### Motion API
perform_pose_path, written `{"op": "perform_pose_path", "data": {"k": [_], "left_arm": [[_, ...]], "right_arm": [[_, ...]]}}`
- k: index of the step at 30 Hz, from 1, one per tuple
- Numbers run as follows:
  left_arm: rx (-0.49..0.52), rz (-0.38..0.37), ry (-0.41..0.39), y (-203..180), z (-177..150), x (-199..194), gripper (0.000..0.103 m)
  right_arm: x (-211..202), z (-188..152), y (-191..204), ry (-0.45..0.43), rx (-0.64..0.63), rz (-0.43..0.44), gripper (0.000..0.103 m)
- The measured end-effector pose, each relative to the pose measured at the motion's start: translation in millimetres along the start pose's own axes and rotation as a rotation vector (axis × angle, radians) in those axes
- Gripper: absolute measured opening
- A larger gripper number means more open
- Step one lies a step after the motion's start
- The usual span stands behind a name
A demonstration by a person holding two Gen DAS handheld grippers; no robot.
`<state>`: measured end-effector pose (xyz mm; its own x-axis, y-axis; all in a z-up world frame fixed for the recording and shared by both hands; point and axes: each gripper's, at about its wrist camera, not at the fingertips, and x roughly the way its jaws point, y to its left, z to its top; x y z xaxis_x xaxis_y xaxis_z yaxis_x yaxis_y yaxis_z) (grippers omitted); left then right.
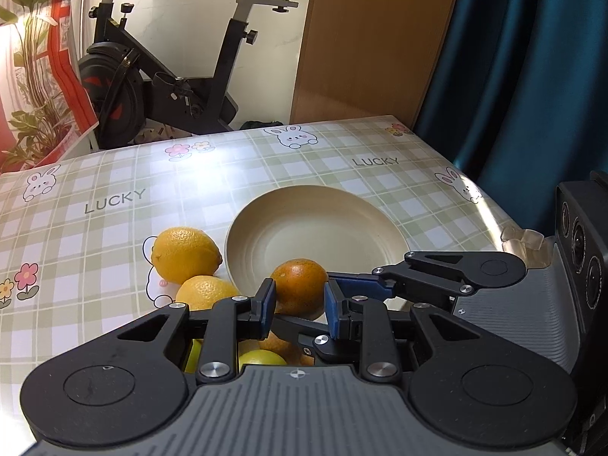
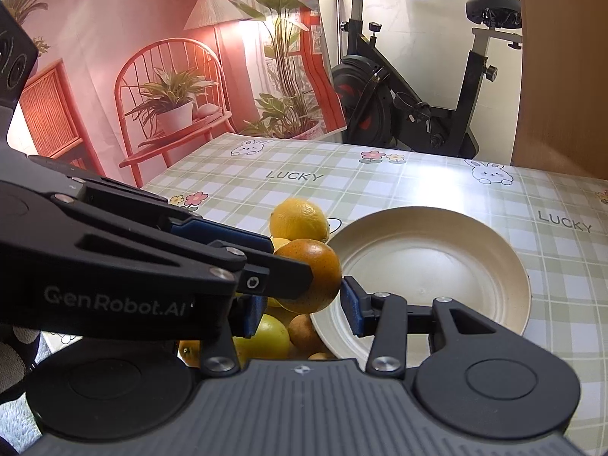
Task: Organize fruits
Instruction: 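Carry the tangerine with the left tool over the cream plate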
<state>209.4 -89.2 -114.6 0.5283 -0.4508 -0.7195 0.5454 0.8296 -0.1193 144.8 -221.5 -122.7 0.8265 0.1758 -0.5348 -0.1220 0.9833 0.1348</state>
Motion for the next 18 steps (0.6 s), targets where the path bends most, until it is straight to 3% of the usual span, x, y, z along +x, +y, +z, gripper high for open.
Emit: {"op": "perform_pose_path", "data": {"k": [18], "left_arm": [[-0.023,0.032,0.100,31.9,34.7,79.7,0.030]], "right_arm": [[78.6,18.6,-41.9,0.067,0.050,-0.018,0.045]]}}
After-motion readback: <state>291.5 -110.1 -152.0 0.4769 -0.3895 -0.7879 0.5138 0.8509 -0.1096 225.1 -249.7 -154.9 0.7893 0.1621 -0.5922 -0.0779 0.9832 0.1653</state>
